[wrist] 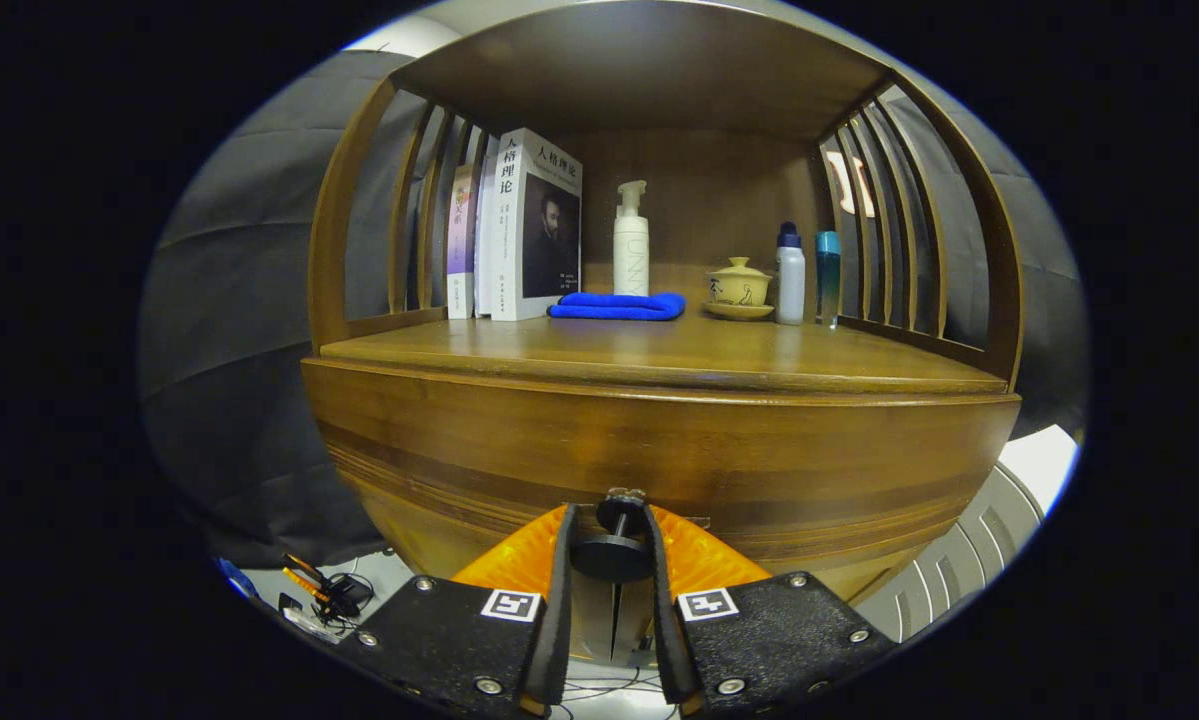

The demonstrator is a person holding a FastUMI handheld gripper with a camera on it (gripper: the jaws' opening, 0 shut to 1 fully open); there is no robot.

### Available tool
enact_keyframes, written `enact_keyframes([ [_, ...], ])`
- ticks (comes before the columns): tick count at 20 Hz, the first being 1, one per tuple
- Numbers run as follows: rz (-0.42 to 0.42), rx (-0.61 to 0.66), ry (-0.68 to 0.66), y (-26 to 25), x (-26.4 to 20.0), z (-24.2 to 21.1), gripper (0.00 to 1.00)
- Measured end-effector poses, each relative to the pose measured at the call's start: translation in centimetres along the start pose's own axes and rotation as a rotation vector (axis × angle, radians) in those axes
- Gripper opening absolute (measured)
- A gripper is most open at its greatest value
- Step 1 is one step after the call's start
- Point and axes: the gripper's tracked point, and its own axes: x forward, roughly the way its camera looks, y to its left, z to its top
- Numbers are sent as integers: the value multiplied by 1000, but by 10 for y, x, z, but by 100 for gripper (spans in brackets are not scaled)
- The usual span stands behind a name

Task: Pull open the drawer, take out the items inside it, and place them on the countertop above the cabinet.

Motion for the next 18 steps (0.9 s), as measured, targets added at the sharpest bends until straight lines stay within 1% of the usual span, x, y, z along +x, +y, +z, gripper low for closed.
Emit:
enact_keyframes([
  [5,-2,18,1,3,-17,-4,36],
  [9,-5,8,6,7,-36,-7,36],
  [18,22,10,-2,15,-76,-16,36],
])
